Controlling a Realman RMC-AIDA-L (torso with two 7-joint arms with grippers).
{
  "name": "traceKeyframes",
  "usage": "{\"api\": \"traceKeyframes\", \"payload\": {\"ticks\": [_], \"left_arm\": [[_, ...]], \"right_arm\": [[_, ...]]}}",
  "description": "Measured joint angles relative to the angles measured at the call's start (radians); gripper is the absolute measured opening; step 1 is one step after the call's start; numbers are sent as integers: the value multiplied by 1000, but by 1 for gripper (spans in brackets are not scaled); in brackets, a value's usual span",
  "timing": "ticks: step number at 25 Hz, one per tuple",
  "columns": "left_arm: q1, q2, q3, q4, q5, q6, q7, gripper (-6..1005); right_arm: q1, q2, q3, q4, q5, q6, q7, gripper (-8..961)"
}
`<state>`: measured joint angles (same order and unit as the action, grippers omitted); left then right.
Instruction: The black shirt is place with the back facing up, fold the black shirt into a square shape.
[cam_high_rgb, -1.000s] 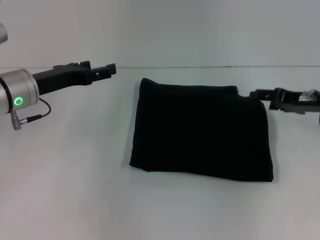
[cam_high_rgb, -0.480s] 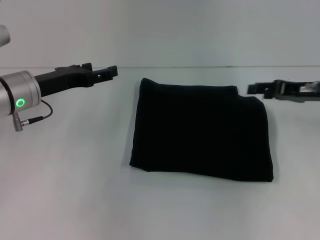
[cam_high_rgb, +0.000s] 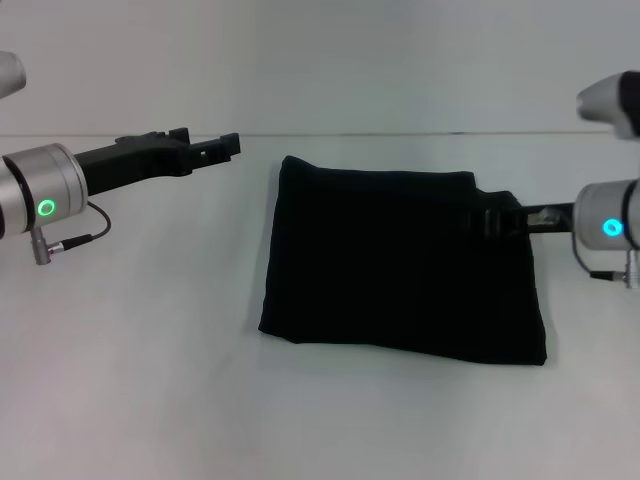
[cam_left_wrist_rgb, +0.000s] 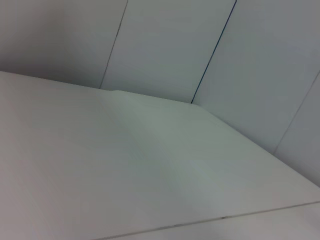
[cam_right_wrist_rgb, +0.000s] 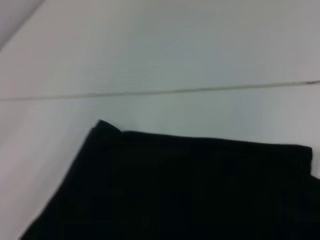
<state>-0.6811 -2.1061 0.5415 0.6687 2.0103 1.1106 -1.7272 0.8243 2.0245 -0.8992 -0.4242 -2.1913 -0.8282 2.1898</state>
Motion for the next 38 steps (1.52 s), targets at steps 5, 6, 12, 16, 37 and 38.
{"api": "traceKeyframes", "payload": {"ticks": [5,6,12,16,37,38], "left_arm": [[0,0,0,0,-1,0,0,933],[0,1,0,0,-1,-1,0,933],[1,5,0,0,-1,-2,-1,933],[1,5,0,0,-1,-2,0,933],[-19,-6,226,114,36,293,235,934],[-18,-10,241,130,45,290,234,934]], "right_arm": [[1,16,-58,8,0,87,-3,175],[1,17,-59,7,0,94,-4,135],[1,8,-48,10,4,118,-6,19],[-6,9,-45,-2,6,135,-10,45],[-192,-33,15,-326,156,-423,-330,389],[-194,-32,17,-344,137,-446,-329,432]]}}
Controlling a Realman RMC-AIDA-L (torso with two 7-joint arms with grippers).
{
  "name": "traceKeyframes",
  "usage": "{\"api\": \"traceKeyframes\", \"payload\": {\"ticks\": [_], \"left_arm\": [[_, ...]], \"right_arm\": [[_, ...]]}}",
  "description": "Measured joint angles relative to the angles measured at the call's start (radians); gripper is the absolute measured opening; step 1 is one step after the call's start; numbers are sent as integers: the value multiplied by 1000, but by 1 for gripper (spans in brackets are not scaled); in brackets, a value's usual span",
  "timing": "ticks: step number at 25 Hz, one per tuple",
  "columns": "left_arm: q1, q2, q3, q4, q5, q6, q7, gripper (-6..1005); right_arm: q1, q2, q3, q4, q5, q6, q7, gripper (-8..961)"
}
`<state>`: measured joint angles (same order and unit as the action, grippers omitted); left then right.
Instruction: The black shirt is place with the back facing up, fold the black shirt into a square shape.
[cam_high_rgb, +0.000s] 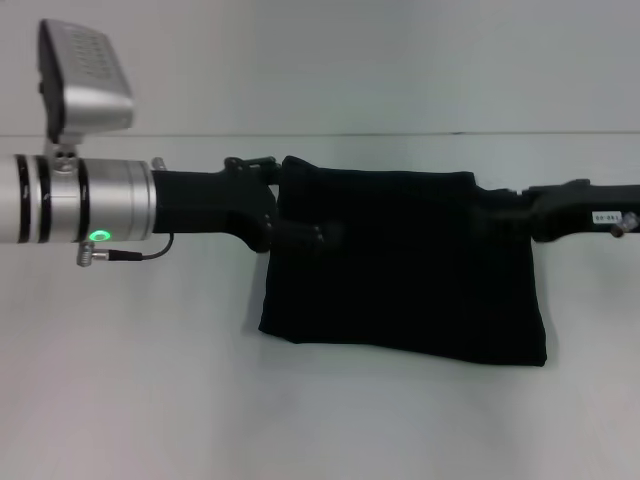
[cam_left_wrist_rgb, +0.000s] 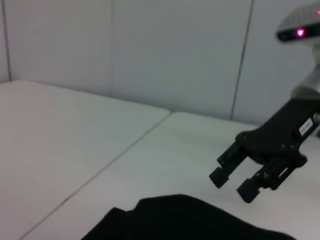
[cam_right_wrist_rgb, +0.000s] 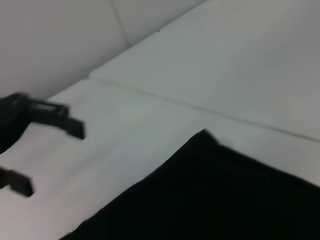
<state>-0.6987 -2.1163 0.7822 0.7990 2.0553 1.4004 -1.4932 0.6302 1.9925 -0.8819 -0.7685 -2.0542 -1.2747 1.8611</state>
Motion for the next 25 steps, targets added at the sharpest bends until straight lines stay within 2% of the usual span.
{"api": "traceKeyframes", "payload": {"ticks": [4,7,12,17,25], "left_arm": [[5,-11,45,56,33,1,-15,934],[6,-16,55,79,54,7,-21,934],[6,-18,58,85,70,3,-22,934],[1,-15,58,82,78,-10,-45,934],[-23,-10,95,83,171,-14,-124,934]], "right_arm": [[-22,10,4,-84,-42,-71,8,604],[-38,18,4,-135,-68,-94,21,653],[-43,18,5,-147,-108,-100,25,736],[-38,18,-1,-149,-113,-96,18,732],[-24,27,-6,-142,-113,-86,-1,731]]}}
